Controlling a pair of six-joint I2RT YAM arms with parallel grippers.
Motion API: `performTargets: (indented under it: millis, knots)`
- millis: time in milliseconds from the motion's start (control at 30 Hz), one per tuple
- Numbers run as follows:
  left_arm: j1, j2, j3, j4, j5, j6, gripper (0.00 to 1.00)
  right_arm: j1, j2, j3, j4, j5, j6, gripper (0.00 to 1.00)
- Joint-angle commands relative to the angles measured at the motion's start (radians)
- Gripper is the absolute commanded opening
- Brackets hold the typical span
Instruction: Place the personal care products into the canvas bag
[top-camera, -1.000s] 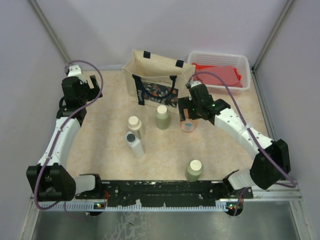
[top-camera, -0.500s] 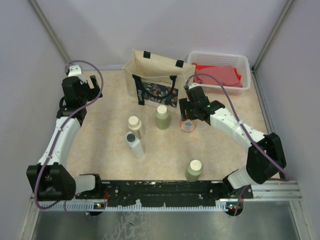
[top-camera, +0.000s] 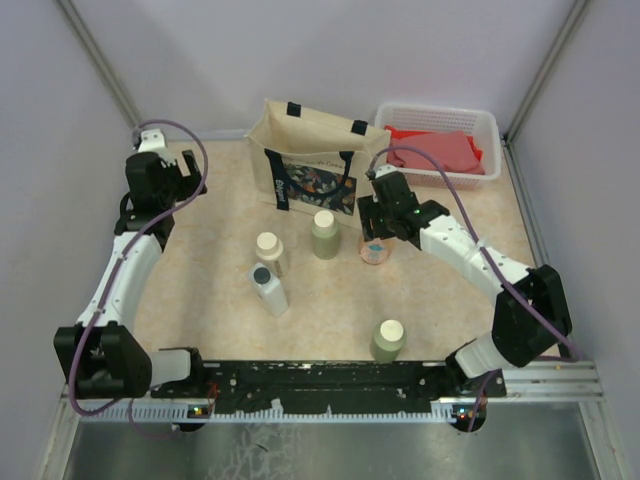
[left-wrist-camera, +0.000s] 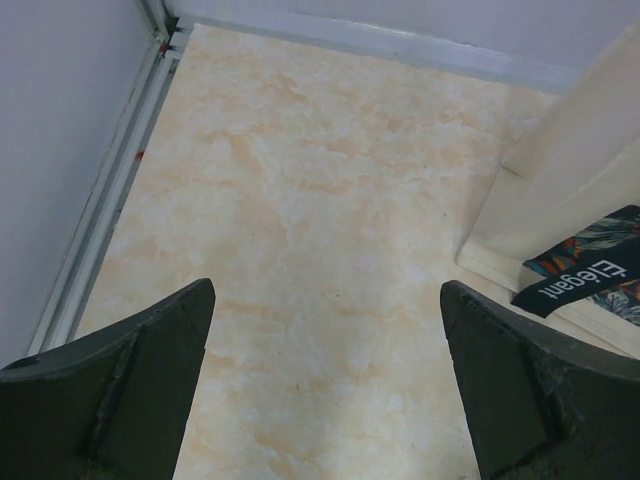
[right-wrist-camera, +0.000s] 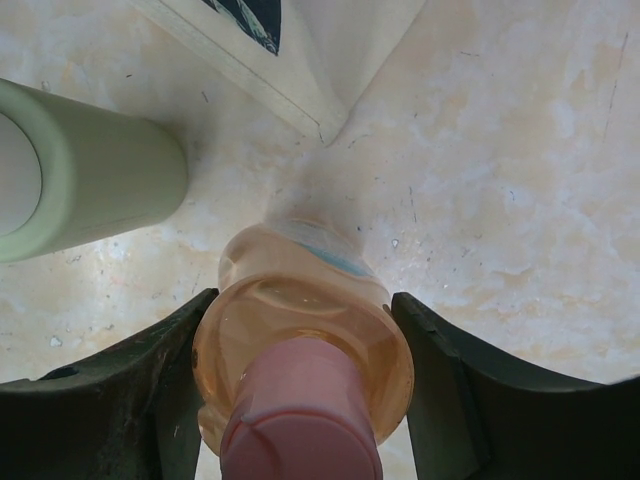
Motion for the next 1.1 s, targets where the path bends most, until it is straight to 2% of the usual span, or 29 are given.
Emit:
performTargets:
  millis: [0, 200, 367, 733, 867, 1067]
  knots:
    - [-0.006, 0.004, 0.017, 0.105, 0.145, 0.025, 1.00, 0.011, 0.014, 0.061, -0.024, 0.039, -0.028, 0.25]
    - [-0.015, 0.123, 0.168, 0.161, 0.271, 0.028, 1.00, 0.011, 0.032, 0.069, -0.035, 0.039, -0.037, 0.25]
    - [-0.074, 0.296, 0.366, 0.086, 0.306, 0.053, 1.00, 0.011, 0.037, 0.071, -0.039, 0.042, -0.039, 0.24]
    - [-0.184, 0.532, 0.731, -0.101, 0.388, 0.128, 1.00, 0.011, 0.037, 0.060, -0.044, 0.057, -0.038, 0.21]
    - [-0.210, 0.589, 0.773, -0.122, 0.380, 0.138, 1.00, 0.011, 0.039, 0.059, -0.045, 0.066, -0.048, 0.21]
    - [-0.226, 0.673, 0.833, -0.234, 0.278, 0.162, 1.00, 0.011, 0.043, 0.068, -0.047, 0.053, -0.051, 0.20]
